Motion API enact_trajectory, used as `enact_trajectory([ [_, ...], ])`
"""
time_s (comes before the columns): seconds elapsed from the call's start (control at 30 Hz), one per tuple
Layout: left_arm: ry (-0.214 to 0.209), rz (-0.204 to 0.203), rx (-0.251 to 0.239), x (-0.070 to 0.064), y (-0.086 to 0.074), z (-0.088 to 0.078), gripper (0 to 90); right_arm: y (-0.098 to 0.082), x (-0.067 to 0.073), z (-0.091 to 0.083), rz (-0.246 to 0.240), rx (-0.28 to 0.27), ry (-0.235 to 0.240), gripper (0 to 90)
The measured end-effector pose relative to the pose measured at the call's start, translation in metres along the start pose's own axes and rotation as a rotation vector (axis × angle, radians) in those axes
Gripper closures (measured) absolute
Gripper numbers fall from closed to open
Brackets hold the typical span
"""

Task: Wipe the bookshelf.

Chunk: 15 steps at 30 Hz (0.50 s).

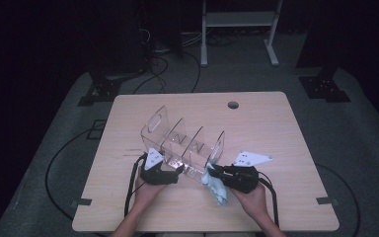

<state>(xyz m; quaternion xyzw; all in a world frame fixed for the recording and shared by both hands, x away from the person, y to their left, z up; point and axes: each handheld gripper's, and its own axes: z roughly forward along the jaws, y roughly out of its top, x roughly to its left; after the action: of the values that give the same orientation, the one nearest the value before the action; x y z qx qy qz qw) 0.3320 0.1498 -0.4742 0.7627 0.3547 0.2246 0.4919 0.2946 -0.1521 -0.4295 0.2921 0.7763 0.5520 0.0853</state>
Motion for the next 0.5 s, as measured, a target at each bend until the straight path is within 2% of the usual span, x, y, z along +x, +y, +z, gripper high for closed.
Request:
enact_trajectory([
  [0.27, -0.044, 0.012, -0.005, -0.015, 0.002, 0.004, 6.8, -0.004, -0.018, -0.018, 0.035, -0.009, -0.055, 79.7],
  [0.3, -0.06, 0.018, -0.006, -0.022, 0.003, 0.005, 6.9, -0.005, -0.023, -0.025, 0.042, -0.006, -0.074, 79.7],
  [0.33, -0.06, 0.018, -0.006, -0.022, 0.003, 0.005, 6.9, -0.005, -0.023, -0.025, 0.042, -0.006, -0.074, 79.7],
  [0.4, -0.088, 0.037, -0.005, -0.032, 0.003, 0.007, 7.0, -0.009, -0.032, -0.036, 0.063, -0.005, -0.096, 79.7],
  [0.5, -0.116, 0.041, -0.009, -0.041, 0.004, 0.009, 7.1, -0.013, -0.04, -0.046, 0.082, -0.01, -0.117, 79.7],
])
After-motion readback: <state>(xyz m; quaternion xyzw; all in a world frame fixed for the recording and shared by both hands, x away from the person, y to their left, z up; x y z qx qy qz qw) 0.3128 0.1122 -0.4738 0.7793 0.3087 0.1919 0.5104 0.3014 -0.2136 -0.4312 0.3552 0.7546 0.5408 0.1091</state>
